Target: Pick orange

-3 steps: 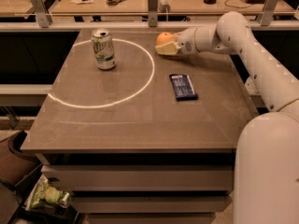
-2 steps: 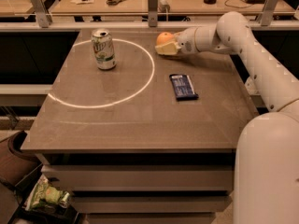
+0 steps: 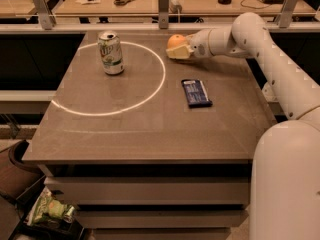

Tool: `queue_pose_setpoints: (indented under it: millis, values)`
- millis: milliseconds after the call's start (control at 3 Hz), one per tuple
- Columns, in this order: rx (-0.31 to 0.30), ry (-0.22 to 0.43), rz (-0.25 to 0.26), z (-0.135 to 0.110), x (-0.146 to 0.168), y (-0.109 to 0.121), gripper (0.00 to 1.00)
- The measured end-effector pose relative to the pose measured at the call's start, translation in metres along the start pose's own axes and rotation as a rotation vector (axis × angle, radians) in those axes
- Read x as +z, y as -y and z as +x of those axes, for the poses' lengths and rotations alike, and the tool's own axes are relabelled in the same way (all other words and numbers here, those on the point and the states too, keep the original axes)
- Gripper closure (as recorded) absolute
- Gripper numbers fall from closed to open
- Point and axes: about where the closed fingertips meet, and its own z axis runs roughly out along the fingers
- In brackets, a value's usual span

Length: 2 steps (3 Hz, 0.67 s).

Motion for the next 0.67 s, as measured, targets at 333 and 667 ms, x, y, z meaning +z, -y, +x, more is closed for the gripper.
queue_pose_setpoints:
  millis: [333,667]
  values:
    - [0.0,0.0,0.0,-0.0002,-0.0001,0.0,1.0]
    - [0.0,0.0,0.0,-0.0003,-0.0001,0.0,1.0]
